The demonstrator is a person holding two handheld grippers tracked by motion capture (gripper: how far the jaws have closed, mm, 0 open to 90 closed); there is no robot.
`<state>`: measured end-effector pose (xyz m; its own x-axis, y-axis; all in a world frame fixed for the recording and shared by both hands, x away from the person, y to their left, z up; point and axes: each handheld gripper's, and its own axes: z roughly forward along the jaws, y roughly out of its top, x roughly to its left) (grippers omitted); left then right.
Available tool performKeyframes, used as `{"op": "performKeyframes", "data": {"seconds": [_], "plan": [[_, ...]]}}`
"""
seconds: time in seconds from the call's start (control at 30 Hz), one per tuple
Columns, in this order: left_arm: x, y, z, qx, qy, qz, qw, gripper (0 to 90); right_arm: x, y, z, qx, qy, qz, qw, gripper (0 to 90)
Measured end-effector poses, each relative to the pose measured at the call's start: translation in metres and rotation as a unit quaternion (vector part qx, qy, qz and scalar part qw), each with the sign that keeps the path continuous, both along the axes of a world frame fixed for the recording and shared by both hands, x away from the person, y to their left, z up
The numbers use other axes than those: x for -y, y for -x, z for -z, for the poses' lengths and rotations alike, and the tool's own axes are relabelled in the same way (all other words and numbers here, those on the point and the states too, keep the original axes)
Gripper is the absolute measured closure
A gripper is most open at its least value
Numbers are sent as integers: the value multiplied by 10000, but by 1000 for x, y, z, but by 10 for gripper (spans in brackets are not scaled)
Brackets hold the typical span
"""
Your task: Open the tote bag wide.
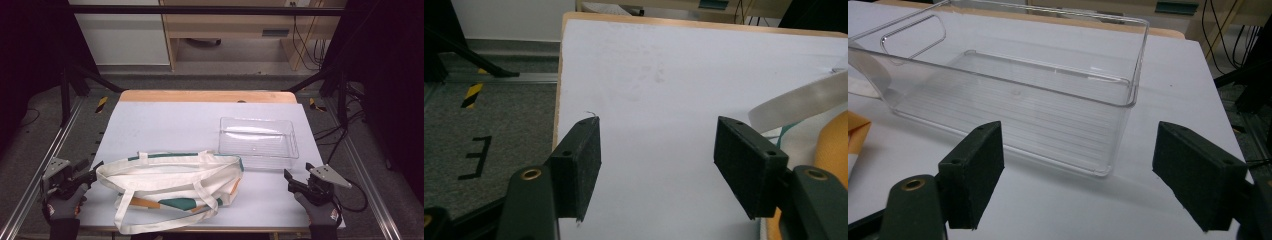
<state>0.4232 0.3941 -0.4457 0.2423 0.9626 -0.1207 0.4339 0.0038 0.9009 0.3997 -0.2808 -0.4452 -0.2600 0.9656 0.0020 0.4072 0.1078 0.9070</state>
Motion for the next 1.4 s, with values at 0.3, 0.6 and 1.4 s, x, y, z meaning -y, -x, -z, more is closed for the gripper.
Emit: {"op": "performKeyframes", "data": {"seconds": [0.3, 0.6, 1.4], "plan": [[-5, 7, -22, 242, 330, 8, 9992, 342, -6, 3, -7, 28, -135, -137, 9998, 248], [-1, 18, -47, 509, 580, 206, 9968, 345, -18, 6, -20, 124, -326, -357, 9988, 301], [48, 1, -40, -252, 10, 1256, 9918, 531, -87, 4, -72, 356, -577, -1699, 9831, 426]]}}
